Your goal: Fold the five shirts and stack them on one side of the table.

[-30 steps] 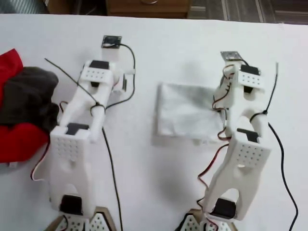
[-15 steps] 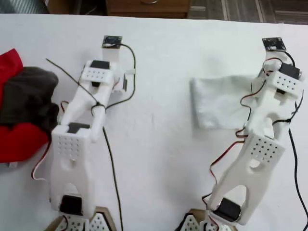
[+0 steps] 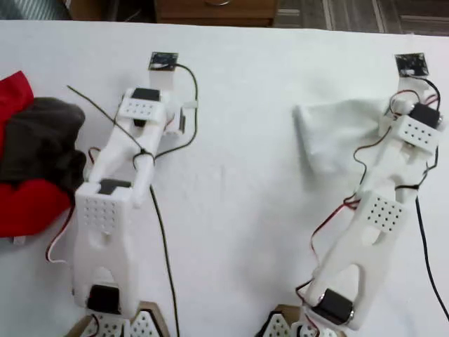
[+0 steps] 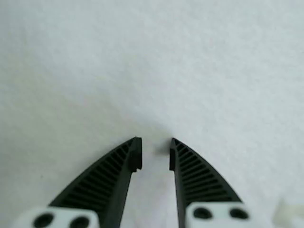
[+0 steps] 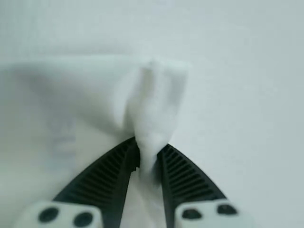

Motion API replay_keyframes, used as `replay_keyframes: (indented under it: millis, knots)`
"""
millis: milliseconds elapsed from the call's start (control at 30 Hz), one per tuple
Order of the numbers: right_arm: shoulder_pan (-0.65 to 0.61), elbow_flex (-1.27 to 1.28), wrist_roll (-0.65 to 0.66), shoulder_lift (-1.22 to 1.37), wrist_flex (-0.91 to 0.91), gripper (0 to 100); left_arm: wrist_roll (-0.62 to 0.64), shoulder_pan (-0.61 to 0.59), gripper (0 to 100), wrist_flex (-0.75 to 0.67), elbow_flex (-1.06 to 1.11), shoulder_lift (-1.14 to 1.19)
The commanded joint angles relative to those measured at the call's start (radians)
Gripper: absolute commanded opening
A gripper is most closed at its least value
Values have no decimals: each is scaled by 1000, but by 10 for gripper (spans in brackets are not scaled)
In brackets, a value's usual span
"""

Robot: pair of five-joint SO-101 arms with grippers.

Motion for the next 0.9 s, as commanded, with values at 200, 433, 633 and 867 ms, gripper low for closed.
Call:
replay_keyframes:
  millis: [200,433,633,867]
  knots:
    - [41,-46,-84,-8,-62,20,9,-3,128,-6,-28,-5]
    - [-7,-46,-35,-7,-91,20,9,-3,128,-6,-28,-5]
    - [-8,-46,-34,-7,-96,24,9,-3,128,-6,-28,-5]
    - [10,-57,-37,-18,-53,236,9,-3,128,-6,-28,-5]
